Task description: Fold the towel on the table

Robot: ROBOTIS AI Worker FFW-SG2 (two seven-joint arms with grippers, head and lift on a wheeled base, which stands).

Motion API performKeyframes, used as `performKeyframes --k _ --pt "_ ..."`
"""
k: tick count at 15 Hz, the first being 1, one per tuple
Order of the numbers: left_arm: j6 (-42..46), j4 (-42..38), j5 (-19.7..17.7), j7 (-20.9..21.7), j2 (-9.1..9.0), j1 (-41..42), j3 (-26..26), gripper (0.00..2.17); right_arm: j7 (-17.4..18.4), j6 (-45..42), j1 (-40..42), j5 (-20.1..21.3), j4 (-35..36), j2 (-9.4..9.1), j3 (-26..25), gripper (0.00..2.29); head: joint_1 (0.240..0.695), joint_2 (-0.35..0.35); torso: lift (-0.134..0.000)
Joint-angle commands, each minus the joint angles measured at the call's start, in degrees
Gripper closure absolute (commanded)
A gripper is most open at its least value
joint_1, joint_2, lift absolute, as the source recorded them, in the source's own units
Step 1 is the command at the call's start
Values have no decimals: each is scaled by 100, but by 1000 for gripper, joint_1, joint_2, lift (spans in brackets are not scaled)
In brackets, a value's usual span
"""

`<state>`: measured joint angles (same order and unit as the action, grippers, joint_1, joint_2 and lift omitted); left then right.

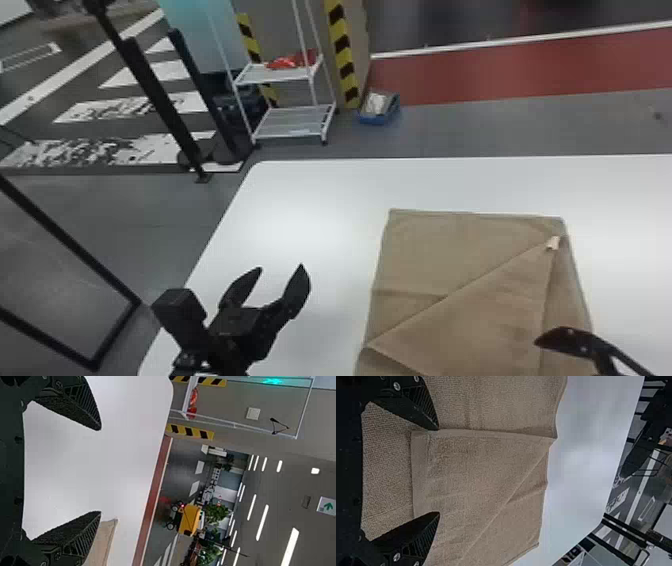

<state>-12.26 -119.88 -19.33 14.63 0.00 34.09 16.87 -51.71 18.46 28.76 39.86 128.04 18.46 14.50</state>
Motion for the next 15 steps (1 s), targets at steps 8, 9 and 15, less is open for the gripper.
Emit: performKeyframes --k 8,9,15 --pt "-18 185 -27 110 -15 -131 -9 137 -50 558 -240 558 -51 -105 335 130 695 350 -119" --pt "-18 202 -27 128 -15 -140 -9 137 -41 558 -266 567 -51 -132 335 134 695 350 -119" --pt "-18 202 -62 136 -15 -157 9 137 -471 769 -284 558 2 -141 405 184 695 350 -119"
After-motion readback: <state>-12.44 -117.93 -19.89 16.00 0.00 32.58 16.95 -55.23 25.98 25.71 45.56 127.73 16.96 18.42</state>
